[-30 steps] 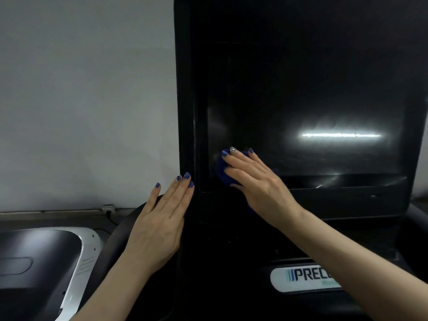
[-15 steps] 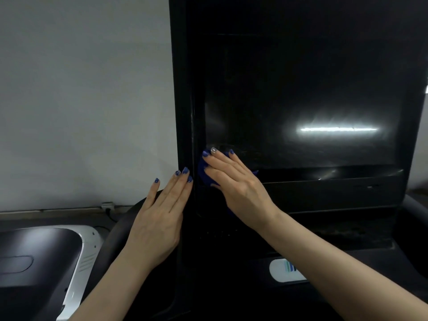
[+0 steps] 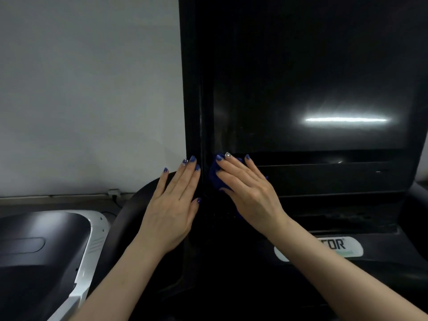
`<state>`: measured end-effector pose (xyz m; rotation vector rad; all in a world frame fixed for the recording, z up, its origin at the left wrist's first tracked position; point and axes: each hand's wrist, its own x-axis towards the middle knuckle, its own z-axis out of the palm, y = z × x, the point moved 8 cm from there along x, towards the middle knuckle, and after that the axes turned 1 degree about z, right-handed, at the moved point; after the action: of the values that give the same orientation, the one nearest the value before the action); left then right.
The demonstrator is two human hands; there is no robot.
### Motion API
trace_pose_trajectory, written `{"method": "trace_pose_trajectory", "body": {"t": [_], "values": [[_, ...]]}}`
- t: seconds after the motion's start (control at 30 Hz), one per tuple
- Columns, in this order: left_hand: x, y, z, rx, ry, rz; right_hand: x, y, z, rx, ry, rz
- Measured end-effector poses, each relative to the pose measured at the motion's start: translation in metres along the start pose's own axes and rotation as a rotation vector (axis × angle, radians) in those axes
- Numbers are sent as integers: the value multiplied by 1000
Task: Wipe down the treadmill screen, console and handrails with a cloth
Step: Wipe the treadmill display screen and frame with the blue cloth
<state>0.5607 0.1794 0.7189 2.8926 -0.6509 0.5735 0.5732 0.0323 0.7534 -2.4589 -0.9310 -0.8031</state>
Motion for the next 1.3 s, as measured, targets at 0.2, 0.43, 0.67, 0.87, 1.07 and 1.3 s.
{"method": "trace_pose_trajectory", "body": {"t": [0.2,0.43,0.67,0.87,1.07,1.3], "values": [[-1,1,7,-43,12,-17,-6,-4,9,63,49,109],[-1,-1,9,-124,35,-13,-5,-10,15,99,187,222],[-3,-4,7,-164,40,13,-7,-18,17,116,190,160],[-2,-6,8,-197,23,15,-5,-21,22,131,225,205],[-2,-7,9,-207,24,22,1,-20,22,116,242,219],[-3,-2,3,-173,38,40,-17,-22,22,107,221,223]]}}
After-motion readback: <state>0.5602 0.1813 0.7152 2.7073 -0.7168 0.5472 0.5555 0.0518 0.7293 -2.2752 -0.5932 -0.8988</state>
